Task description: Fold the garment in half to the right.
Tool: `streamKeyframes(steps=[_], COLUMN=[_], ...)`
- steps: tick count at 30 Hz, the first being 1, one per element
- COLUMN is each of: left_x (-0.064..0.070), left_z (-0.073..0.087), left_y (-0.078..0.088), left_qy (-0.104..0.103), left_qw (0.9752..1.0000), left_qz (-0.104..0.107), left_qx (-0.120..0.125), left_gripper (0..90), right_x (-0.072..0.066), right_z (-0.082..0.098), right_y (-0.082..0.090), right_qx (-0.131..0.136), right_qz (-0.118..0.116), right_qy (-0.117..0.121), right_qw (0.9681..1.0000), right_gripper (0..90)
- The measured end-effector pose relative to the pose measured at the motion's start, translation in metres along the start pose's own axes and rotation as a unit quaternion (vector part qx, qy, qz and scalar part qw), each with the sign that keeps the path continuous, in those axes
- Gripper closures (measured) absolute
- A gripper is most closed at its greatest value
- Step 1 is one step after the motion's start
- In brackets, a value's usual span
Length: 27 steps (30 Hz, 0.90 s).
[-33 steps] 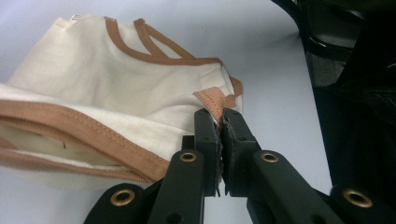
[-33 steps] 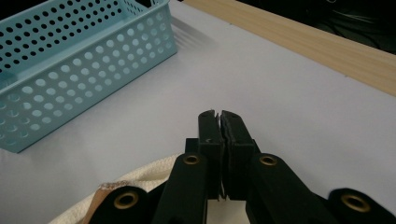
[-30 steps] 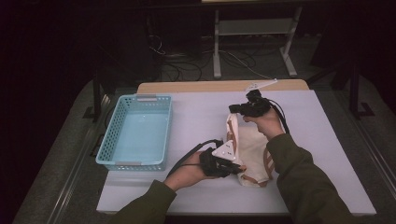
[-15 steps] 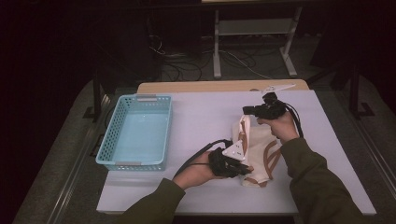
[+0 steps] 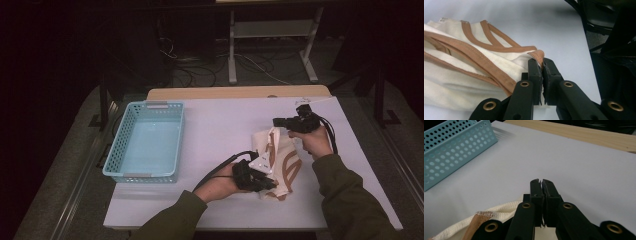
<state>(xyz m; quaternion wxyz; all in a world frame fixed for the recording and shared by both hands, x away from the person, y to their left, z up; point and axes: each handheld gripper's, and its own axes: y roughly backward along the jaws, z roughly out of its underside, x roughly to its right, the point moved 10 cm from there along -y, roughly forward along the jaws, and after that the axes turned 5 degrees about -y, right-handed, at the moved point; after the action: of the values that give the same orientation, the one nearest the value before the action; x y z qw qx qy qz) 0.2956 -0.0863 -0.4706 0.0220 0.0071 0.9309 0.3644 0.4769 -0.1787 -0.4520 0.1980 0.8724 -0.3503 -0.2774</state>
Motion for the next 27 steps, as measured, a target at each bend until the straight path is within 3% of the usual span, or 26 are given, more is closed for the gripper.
streamKeyframes(steps=[27], left_x=[-0.003], left_z=[-0.003], left_y=[-0.026], left_qy=[0.010], left_qw=[0.9997], left_qz=[0.019], left_qx=[-0.009], left_gripper=[85.3], right_x=[0.040], right_z=[0.033], right_y=[-0.001], right_qx=[-0.027], right_qz=[0.048], right_qy=[-0.031], right_qw=[0.9980], right_gripper=[86.4])
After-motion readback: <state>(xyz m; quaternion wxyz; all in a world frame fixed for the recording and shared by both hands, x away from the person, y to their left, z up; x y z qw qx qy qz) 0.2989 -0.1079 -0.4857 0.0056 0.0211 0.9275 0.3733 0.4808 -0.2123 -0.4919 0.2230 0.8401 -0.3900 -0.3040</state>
